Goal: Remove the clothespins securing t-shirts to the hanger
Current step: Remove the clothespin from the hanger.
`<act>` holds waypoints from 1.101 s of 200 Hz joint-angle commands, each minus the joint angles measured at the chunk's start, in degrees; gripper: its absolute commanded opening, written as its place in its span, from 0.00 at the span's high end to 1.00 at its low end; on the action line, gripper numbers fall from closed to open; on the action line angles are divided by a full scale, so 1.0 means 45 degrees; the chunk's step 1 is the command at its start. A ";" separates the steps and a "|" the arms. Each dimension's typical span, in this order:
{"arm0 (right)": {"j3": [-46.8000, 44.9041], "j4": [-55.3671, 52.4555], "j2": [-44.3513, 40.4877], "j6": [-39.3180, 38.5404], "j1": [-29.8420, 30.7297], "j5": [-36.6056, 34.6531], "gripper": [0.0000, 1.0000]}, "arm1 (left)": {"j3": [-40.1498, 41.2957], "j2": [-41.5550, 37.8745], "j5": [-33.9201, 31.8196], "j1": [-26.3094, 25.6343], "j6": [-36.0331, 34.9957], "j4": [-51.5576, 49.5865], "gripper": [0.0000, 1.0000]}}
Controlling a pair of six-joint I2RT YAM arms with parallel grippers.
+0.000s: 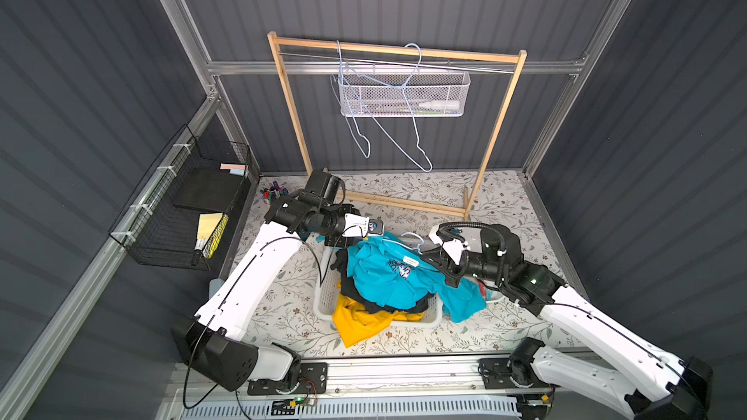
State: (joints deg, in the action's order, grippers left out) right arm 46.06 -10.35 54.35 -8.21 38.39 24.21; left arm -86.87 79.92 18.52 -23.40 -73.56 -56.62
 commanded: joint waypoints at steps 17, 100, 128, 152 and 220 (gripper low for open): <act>-0.0052 -0.0161 0.0013 -0.0281 -0.0063 0.0092 1.00 | -0.0130 -0.0016 0.0037 0.0076 0.0042 -0.0387 0.66; -0.0077 -0.0132 0.0149 -0.0297 -0.0073 -0.0097 1.00 | 0.0027 -0.0288 -0.0059 0.0063 0.0106 -0.0377 0.81; -0.0020 -0.0205 0.0332 -0.0308 -0.0081 -0.0383 1.00 | 0.0009 -0.0549 -0.0156 0.0073 0.0078 -0.0335 0.86; 0.0094 -0.0337 0.0527 -0.0241 -0.0113 -0.0548 1.00 | 0.0027 -0.0847 -0.0080 0.0064 0.0146 -0.0286 0.87; 0.0369 -0.0348 0.0890 0.0102 -0.0238 -0.0655 1.00 | 0.0847 -0.1726 0.0112 0.0075 0.0345 0.0149 0.87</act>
State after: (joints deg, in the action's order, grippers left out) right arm 46.19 -11.00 58.04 -8.21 37.50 21.21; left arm -85.43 73.58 17.91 -23.40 -73.12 -56.16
